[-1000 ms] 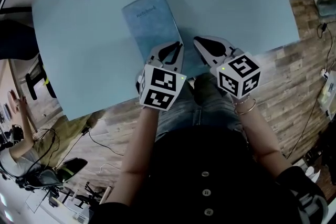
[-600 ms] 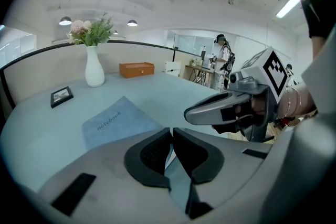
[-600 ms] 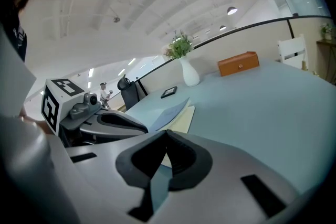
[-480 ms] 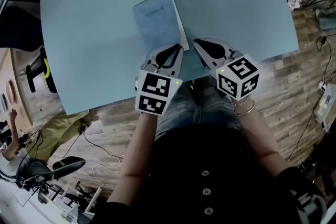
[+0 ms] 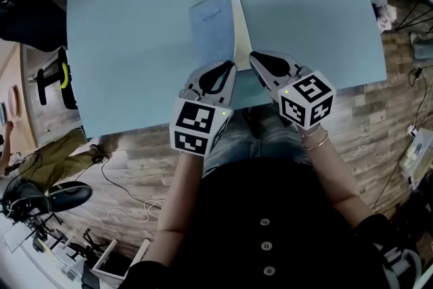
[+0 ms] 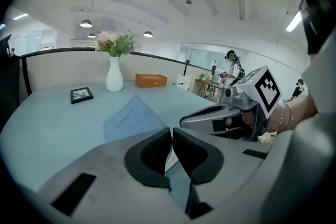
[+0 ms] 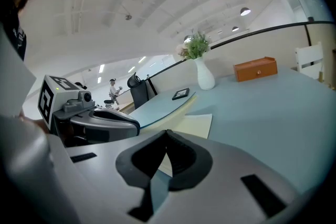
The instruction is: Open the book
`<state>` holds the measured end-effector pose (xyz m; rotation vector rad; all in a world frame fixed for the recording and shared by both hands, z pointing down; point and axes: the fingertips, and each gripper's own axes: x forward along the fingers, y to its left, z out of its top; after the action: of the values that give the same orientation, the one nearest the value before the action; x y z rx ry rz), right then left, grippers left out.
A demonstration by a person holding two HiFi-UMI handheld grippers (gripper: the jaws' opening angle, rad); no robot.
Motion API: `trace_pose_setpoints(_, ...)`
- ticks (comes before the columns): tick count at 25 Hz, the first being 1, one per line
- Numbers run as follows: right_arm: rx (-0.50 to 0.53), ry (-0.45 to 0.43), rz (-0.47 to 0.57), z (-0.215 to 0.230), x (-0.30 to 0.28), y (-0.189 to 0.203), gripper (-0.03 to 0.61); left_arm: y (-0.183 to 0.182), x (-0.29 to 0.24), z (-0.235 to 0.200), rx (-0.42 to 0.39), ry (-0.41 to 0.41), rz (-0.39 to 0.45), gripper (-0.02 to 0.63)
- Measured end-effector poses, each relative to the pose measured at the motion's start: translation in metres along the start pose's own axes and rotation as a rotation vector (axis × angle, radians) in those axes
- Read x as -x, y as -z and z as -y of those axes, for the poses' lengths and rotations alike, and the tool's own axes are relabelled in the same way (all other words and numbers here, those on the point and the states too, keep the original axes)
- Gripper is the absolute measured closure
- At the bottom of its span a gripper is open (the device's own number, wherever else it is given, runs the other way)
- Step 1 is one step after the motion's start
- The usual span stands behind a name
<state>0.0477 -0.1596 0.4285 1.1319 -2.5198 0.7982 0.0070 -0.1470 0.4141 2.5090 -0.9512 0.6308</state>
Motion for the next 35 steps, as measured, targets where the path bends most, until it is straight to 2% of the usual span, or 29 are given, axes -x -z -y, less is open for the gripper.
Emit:
trace_pose_setpoints(9, 0.055, -0.064, -0.009, -0.025, -0.02, -0.015, 0.577, -0.005, 0.028, -0.015, 0.033, -0.051, 0.057, 0.589)
trace_pose_setpoints(21, 0.113, -0.15, -0.044, -0.056, -0.047, -0.023, 0.577, -0.001, 0.067, -0.043, 0.045, -0.146, 0.09, 0.589)
trace_pose_setpoints(31, 0.155, -0.219, -0.078, -0.084, -0.068, -0.024, 0.577, 0.015, 0.095, -0.074, 0.085, -0.258, 0.087, 0.588)
trace_pose_setpoints(35, 0.164, -0.236, -0.089, -0.091, -0.073, -0.024, 0.577, 0.021, 0.101, -0.081, 0.111, -0.278, 0.089, 0.588)
